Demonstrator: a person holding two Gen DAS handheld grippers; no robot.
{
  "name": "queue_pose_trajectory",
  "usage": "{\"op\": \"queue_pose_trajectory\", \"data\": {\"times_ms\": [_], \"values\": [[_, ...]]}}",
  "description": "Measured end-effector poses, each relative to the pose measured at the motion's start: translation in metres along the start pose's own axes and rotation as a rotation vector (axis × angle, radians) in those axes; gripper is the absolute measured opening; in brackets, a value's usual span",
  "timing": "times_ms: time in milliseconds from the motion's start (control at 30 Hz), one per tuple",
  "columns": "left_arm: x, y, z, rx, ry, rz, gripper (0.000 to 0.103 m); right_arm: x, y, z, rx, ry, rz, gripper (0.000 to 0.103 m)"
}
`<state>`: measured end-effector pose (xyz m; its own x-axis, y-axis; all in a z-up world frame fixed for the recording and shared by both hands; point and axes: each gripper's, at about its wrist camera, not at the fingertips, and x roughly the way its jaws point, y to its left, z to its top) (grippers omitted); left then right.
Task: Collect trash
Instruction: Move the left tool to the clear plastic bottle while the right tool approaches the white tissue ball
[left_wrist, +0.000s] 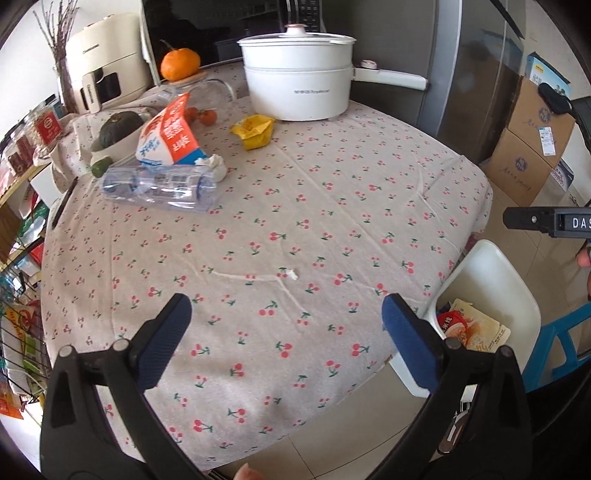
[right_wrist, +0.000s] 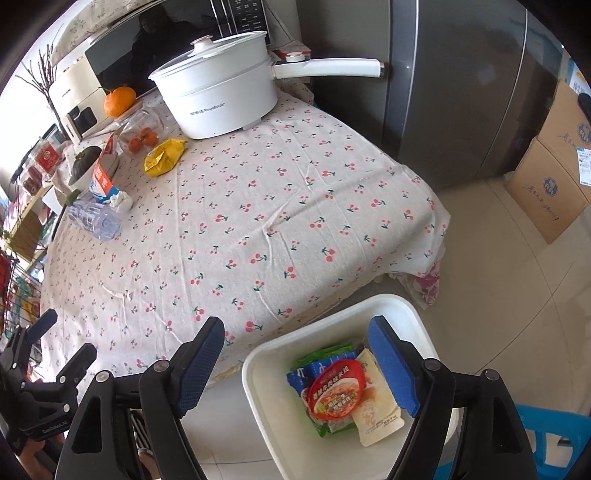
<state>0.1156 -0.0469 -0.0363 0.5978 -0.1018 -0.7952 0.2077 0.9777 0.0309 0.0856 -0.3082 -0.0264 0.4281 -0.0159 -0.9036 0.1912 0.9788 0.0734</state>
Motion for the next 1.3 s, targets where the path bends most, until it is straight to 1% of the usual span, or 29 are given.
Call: {"op": "queue_pose_trajectory", "data": {"times_ms": [167,233,300,400,467,533,667,733,800,833,900,967,1067,1200,1300], "values": [[0.006,0.055,-0.001,-0.163,0.033,0.038,0.102,0.013,0.032,0.011,-0.026,0.010,0.008,0.084],[0.011,0.074,0.001,-0.208,0.047,0.048,0.103,0.018,0.044,0.014,-0.039,0.016,0.015,0.084],[0.018,0.089,0.004,-0.234,0.063,0.074,0.103,0.022,0.056,0.018,-0.060,0.013,0.022,0.084],[0.024,0.114,0.011,-0.291,0.075,0.119,0.103,0.028,0.070,0.022,-0.103,0.006,-0.009,0.085],[0.027,0.129,0.018,-0.344,0.067,0.130,0.103,0.034,0.077,0.025,-0.129,0.003,-0.032,0.085],[0.030,0.140,0.026,-0.382,0.055,0.140,0.103,0.040,0.084,0.028,-0.146,0.008,-0.036,0.085],[0.047,0.153,0.046,-0.394,0.051,0.164,0.103,0.049,0.095,0.033,-0.179,0.009,-0.038,0.085],[0.060,0.158,0.058,-0.409,0.075,0.156,0.103,0.052,0.098,0.037,-0.200,0.002,-0.042,0.085],[0.075,0.163,0.071,-0.420,0.130,0.156,0.103,0.055,0.100,0.041,-0.223,-0.009,-0.053,0.085],[0.081,0.166,0.076,-0.439,0.137,0.147,0.103,0.057,0.100,0.043,-0.232,-0.015,-0.063,0.085],[0.089,0.176,0.087,-0.502,0.127,0.118,0.103,0.061,0.097,0.047,-0.244,-0.018,-0.087,0.085],[0.097,0.183,0.097,-0.556,0.127,0.108,0.102,0.065,0.091,0.051,-0.240,-0.015,-0.104,0.085],[0.111,0.189,0.109,-0.595,0.130,0.100,0.094,0.069,0.082,0.057,-0.224,-0.007,-0.103,0.085],[0.131,0.191,0.120,-0.612,0.137,0.097,0.087,0.070,0.072,0.061,-0.213,-0.006,-0.107,0.085],[0.145,0.190,0.123,-0.631,0.143,0.086,0.086,0.071,0.067,0.063,-0.206,-0.005,-0.113,0.085]]}}
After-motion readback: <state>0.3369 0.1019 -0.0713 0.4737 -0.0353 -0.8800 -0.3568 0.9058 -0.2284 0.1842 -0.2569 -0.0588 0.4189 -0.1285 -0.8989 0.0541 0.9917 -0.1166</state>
